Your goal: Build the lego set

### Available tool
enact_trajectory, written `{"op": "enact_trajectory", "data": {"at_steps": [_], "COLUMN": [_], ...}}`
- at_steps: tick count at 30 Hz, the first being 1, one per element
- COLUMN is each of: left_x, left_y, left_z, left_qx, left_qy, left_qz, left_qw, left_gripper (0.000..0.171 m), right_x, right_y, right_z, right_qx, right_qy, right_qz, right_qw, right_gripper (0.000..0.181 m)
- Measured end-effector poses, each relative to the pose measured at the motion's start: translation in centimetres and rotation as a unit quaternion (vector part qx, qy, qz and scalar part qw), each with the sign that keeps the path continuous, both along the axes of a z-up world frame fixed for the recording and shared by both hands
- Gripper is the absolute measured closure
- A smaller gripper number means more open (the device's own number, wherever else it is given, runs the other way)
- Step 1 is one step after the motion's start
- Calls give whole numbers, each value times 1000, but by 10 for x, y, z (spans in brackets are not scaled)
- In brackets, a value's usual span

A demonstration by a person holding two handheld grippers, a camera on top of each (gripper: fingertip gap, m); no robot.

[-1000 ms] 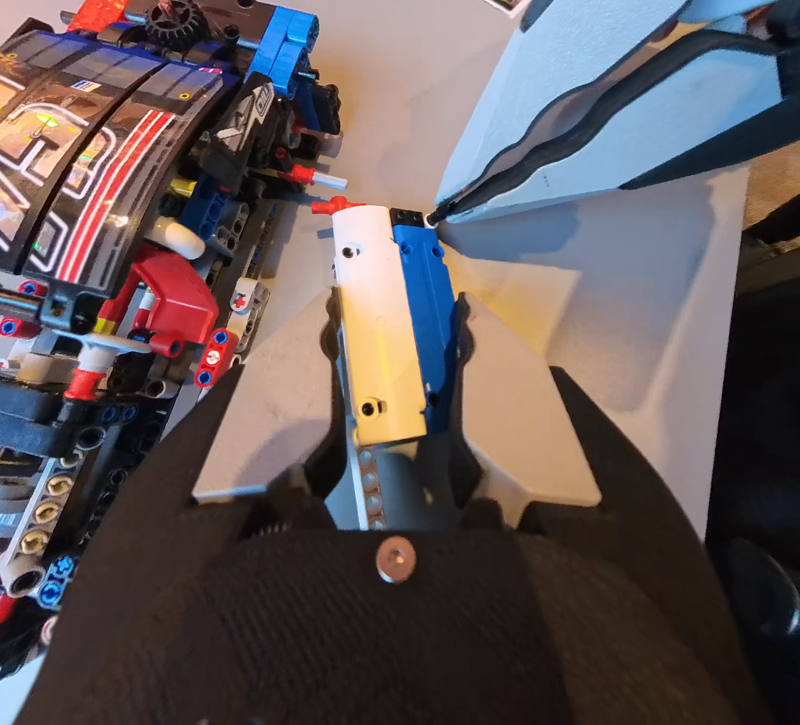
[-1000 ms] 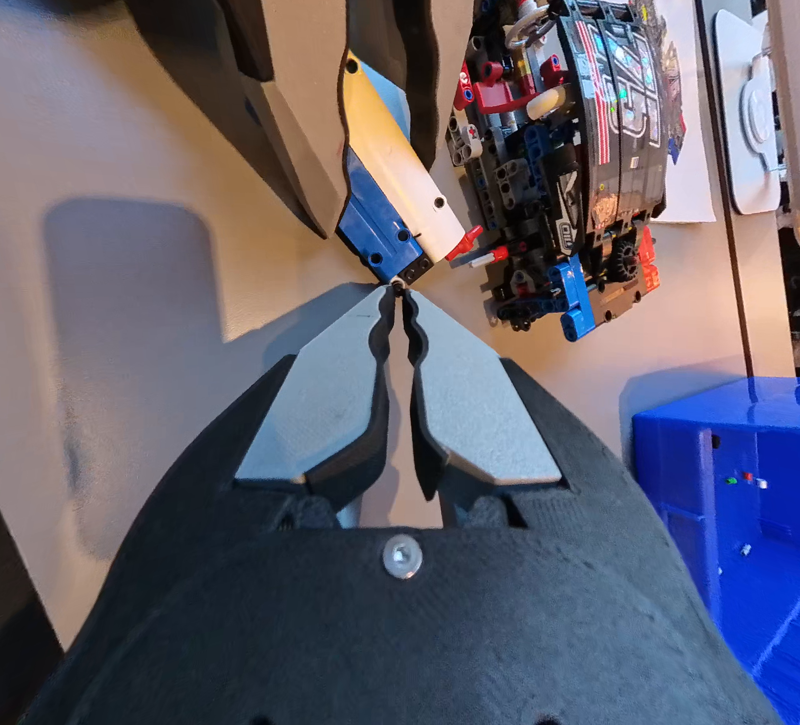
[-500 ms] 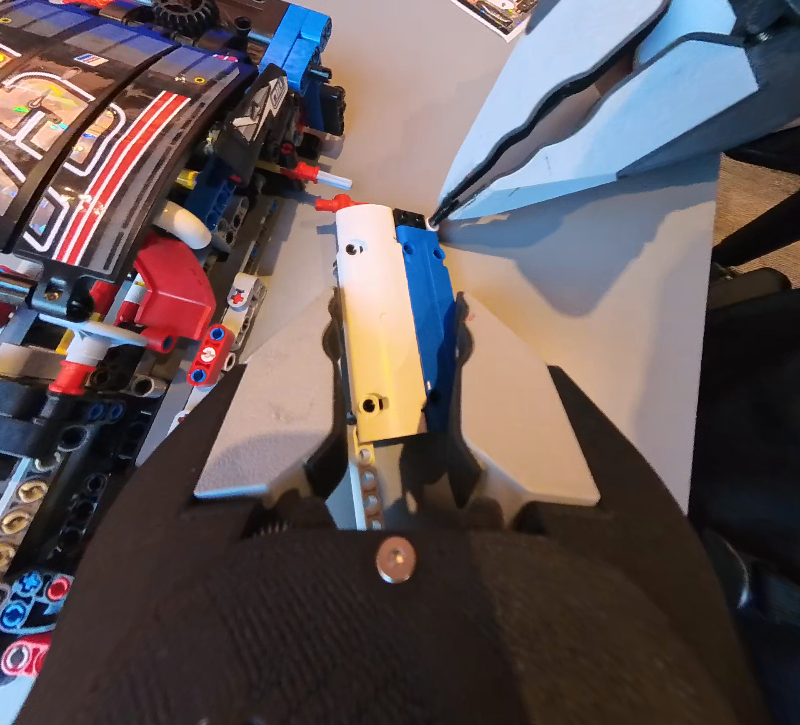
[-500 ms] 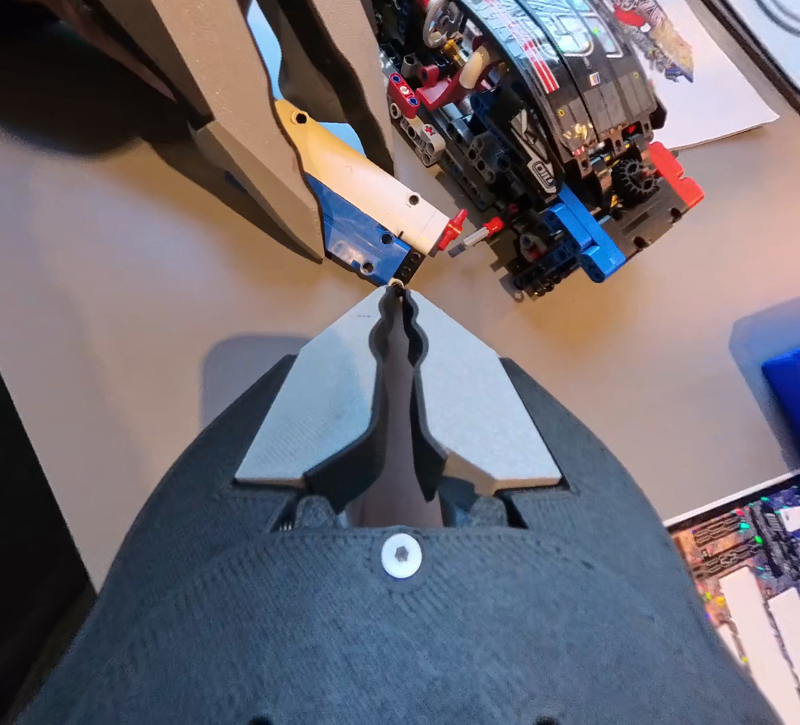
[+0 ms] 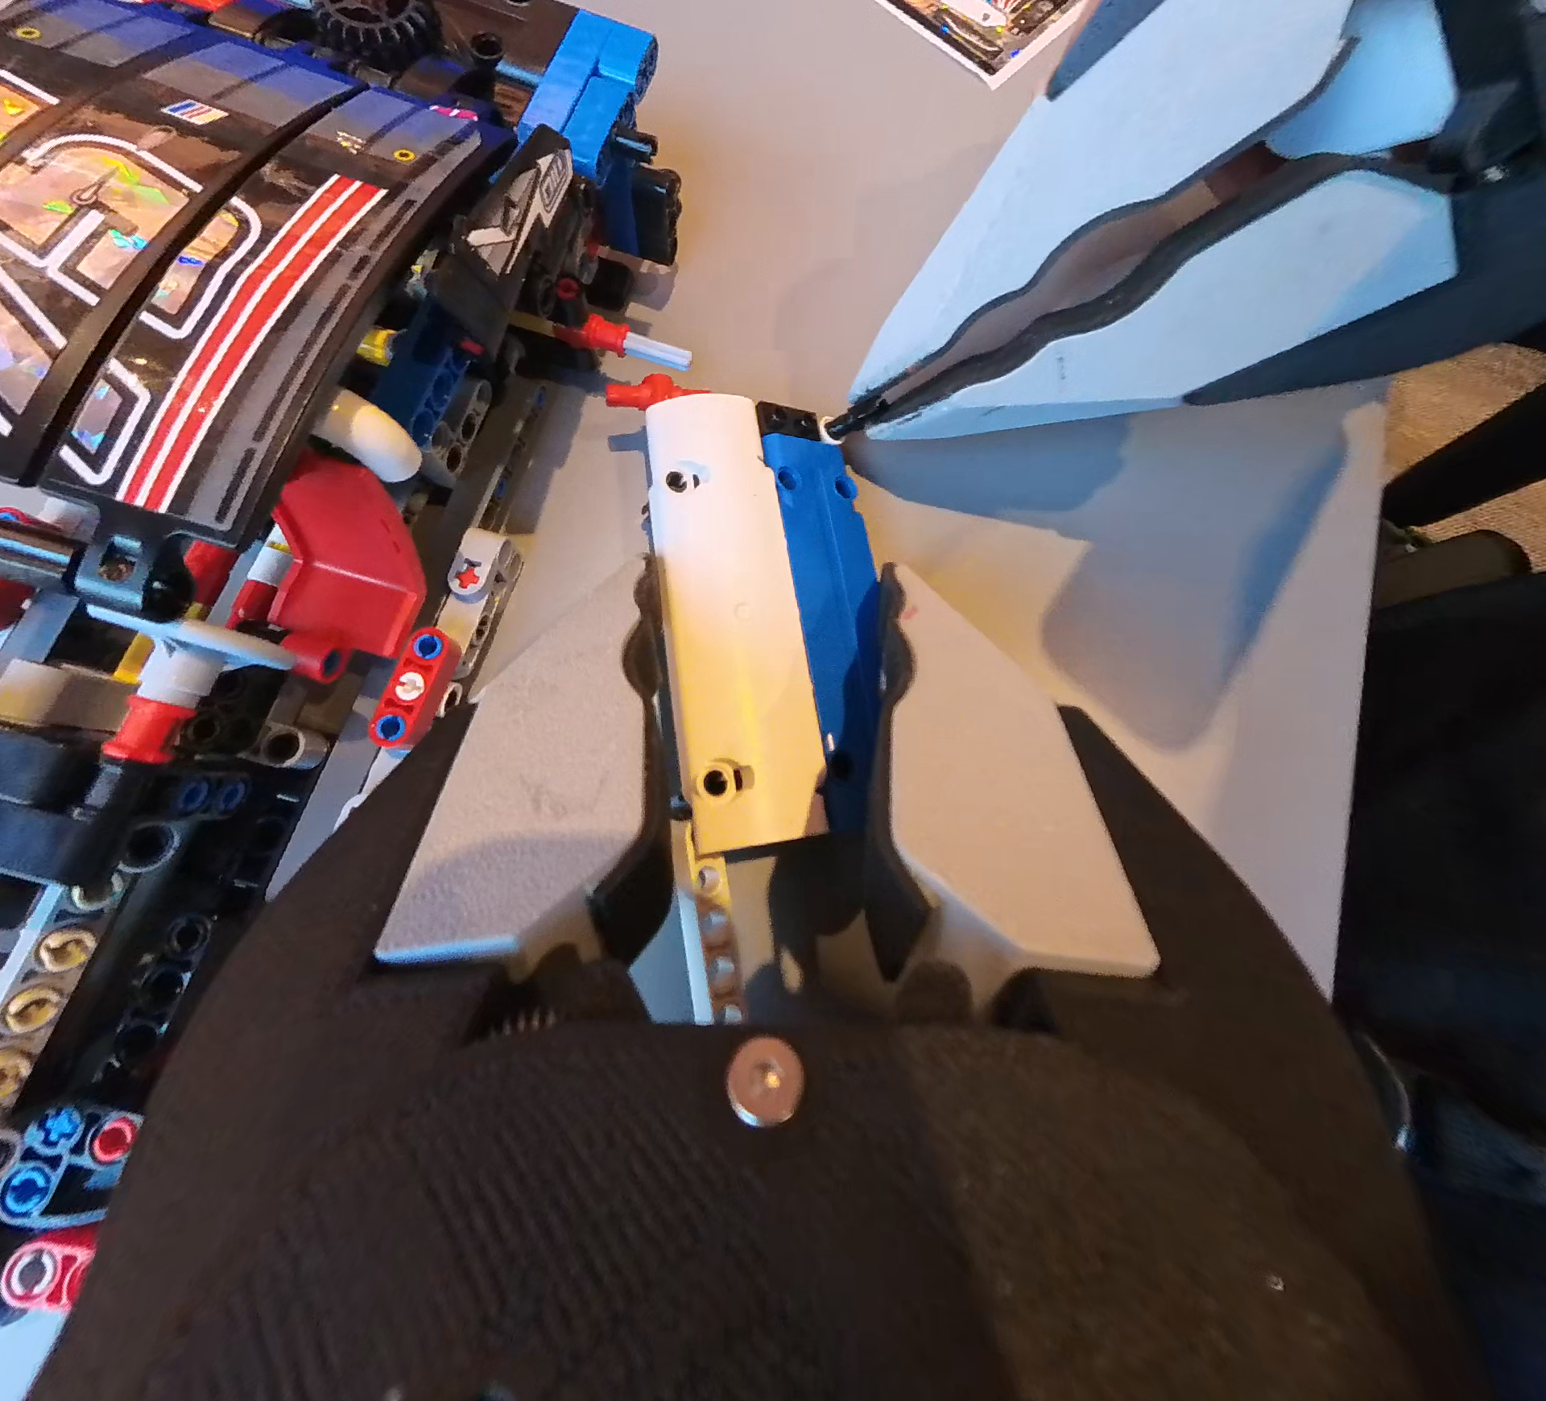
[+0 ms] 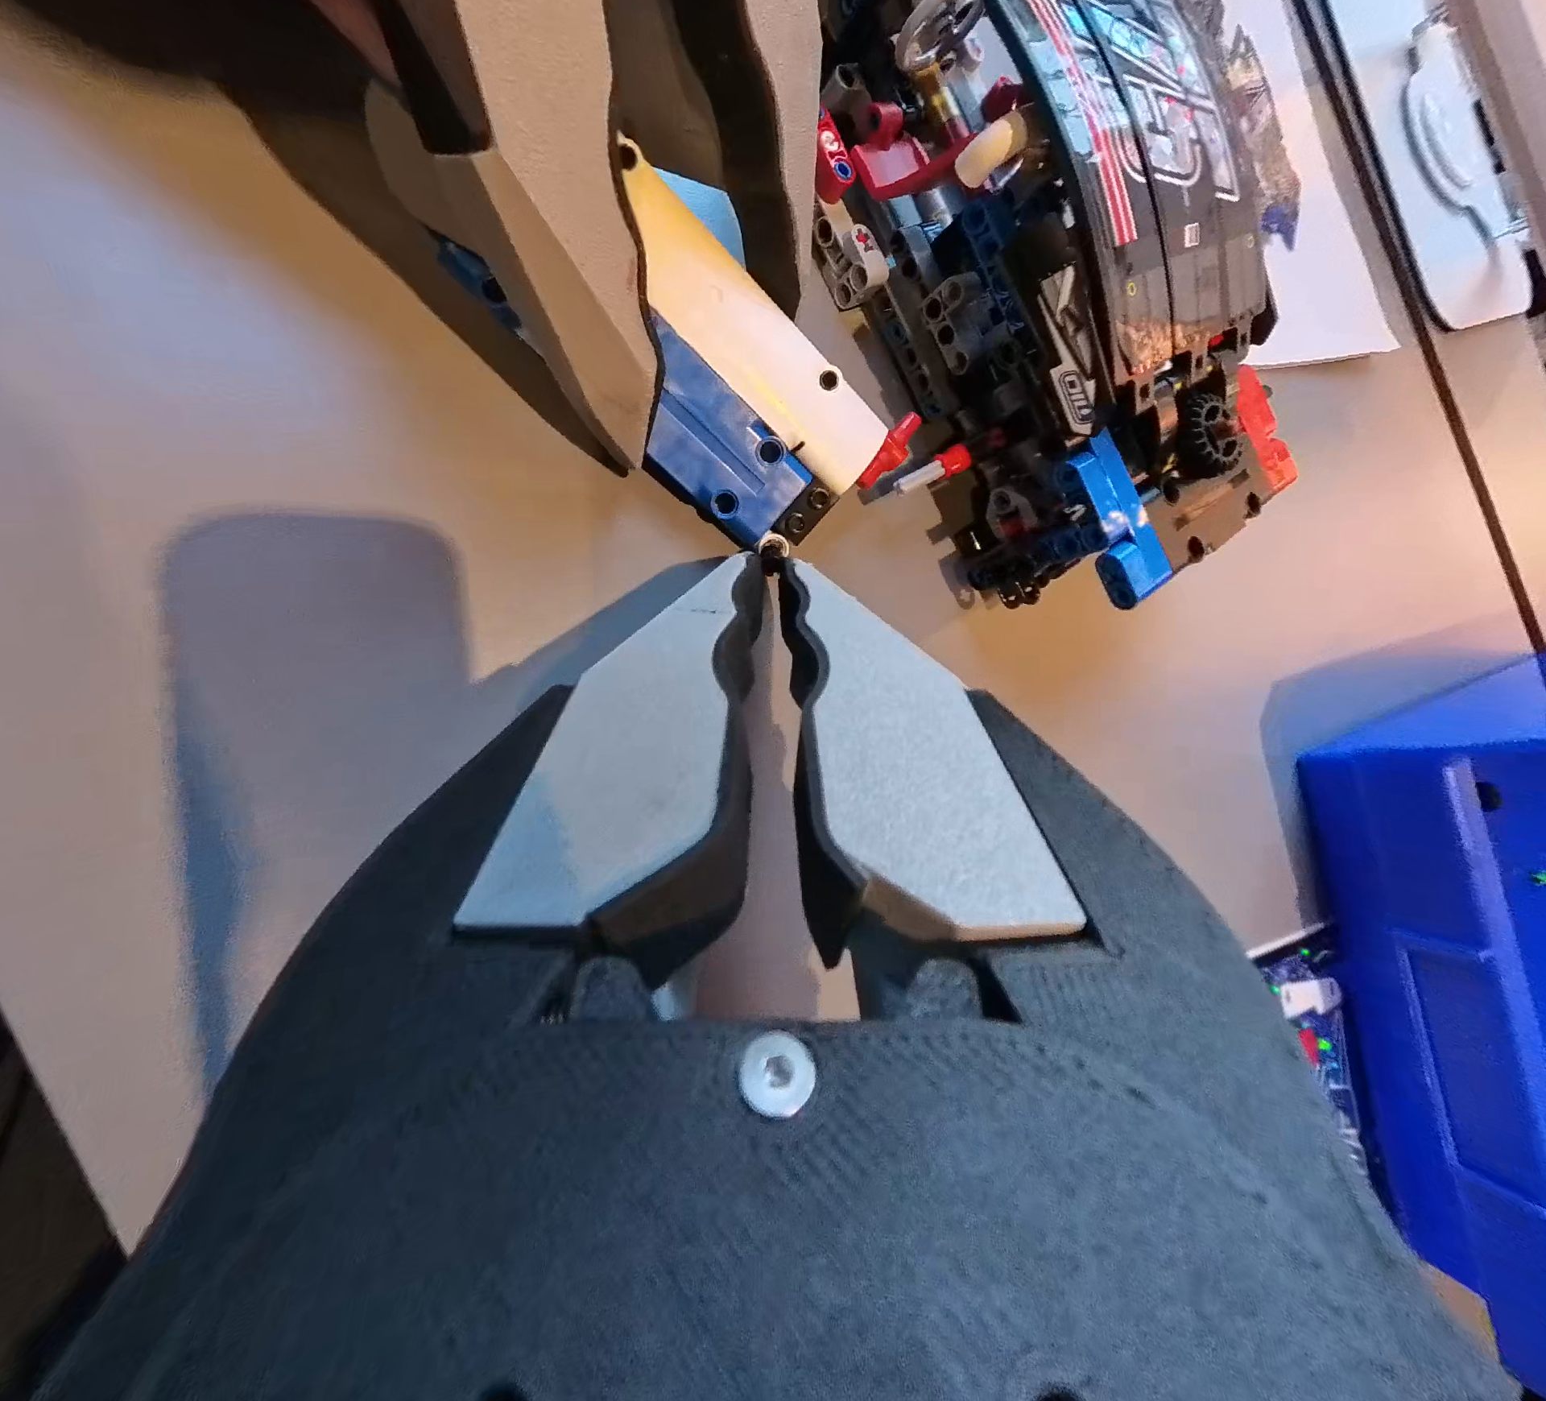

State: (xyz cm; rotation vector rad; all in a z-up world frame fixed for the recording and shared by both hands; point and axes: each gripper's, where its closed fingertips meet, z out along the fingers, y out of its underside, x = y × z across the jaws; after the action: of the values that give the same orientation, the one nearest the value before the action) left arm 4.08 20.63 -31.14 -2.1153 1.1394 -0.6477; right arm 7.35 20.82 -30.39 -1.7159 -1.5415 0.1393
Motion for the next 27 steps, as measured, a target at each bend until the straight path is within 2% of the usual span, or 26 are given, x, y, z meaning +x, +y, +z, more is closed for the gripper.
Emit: {"op": "enact_trajectory", "data": {"at_steps": [3,11,14,18,21,23,27], "left_x": [0,-1,-1,-1,-1,-1,-1], "left_y": [0,2,2,2,2,2,2], "left_z": [0,0,0,0,0,0,0], "left_qx": [1,11,10,4,5,6,9], "left_qy": [1,7,6,3,3,4,6], "left_qz": [0,6,8,8,8,9,9], "left_qw": [1000,1000,1000,1000,1000,1000,1000], "left_gripper": [122,122,122,122,122,122,122], "right_x": [-1,-4,-3,0,-1,-1,-2], "right_y": [0,5,6,5,6,6,7], "right_z": [0,1,1,0,1,1,1], "right_qx": [-16,4,-23,-147,-188,-176,-108], "right_qy": [-18,-70,-34,63,91,82,10], "right_qz": [2,-8,-24,-68,-84,-79,-38], "right_qw": [1000,997,999,985,974,978,993], "right_gripper": [180,180,180,181,180,181,181]}}
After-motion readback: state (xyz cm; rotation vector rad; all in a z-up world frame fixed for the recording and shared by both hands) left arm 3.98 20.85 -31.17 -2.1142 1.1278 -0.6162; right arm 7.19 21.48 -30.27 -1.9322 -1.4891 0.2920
